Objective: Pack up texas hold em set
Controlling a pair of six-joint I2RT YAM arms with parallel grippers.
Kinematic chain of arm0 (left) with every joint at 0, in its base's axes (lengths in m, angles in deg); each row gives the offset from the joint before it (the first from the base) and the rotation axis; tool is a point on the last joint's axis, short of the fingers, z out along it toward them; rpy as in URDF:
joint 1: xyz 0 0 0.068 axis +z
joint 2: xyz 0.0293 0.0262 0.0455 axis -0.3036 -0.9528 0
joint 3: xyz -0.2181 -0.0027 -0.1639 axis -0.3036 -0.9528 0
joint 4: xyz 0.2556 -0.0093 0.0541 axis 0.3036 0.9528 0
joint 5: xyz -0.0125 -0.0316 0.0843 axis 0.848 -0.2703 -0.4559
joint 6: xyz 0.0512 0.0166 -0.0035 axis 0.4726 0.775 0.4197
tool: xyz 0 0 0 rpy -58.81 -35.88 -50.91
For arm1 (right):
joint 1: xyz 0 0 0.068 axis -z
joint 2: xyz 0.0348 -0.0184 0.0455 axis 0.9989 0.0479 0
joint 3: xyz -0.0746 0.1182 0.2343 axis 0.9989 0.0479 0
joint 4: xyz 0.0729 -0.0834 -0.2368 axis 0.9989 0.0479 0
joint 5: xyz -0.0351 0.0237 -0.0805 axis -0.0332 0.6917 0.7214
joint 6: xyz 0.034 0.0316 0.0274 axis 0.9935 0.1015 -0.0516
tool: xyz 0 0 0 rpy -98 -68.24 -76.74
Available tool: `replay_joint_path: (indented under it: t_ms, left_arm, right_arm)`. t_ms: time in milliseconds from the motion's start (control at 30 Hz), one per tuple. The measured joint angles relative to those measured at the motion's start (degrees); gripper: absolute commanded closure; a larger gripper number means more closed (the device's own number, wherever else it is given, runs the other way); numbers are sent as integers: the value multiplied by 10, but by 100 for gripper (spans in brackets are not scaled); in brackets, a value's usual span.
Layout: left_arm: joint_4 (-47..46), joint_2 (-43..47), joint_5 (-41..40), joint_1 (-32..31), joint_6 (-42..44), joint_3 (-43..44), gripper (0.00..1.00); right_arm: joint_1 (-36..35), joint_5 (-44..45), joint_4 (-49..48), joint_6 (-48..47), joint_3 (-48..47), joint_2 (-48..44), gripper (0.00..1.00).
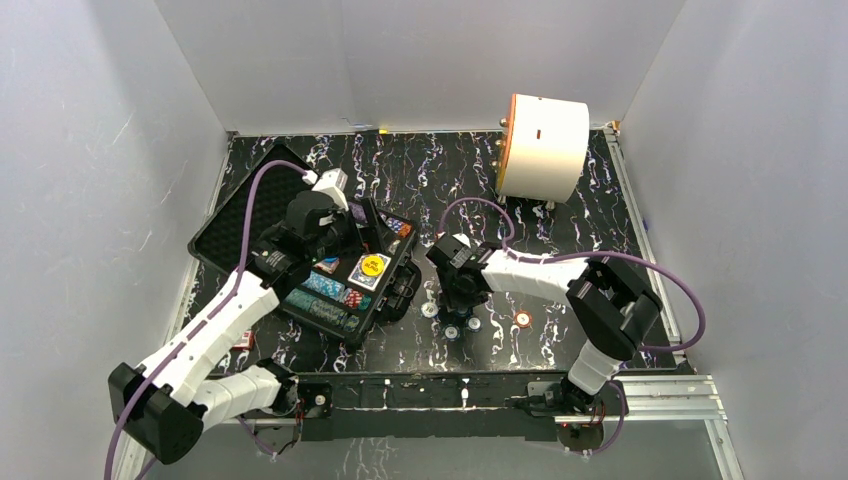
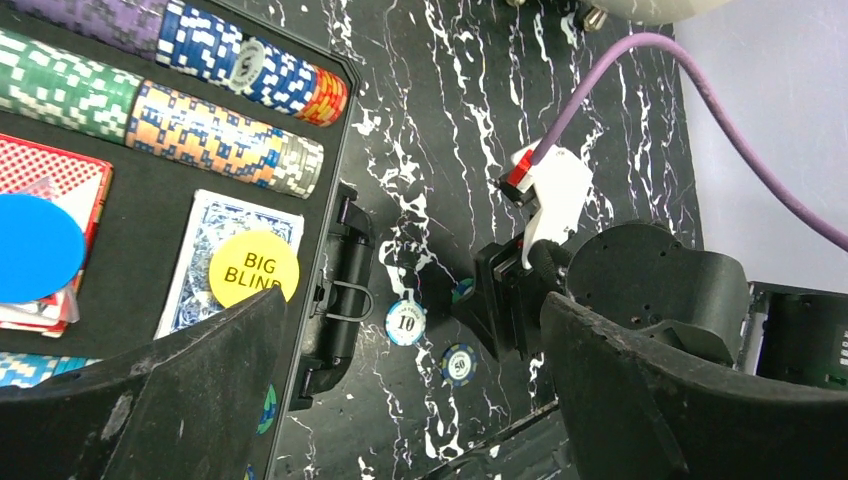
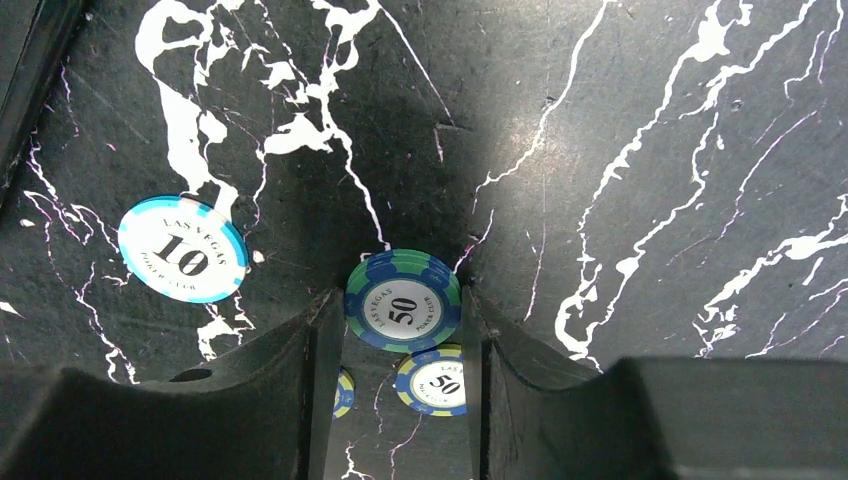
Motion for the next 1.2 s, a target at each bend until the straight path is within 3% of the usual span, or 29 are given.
replay_joint_path:
  t_ms: [267,467,833,1200]
  left_arm:
    - [-14,-31,15,0,-11,-6,2]
    - [-65,-19,23,0,-24,-50,2]
    - [-169,-14,107,0,-29,-111,24]
    - [-250,-39,128,-41,-20,-160,21]
  right_arm:
    - [20,3,0,35,4,-13,63]
    - [56,-10,-18,70,8,-88,63]
    - [83,-88,-84,193,-7,-135,61]
    - [92,-157,-139,319,-48,-138,60]
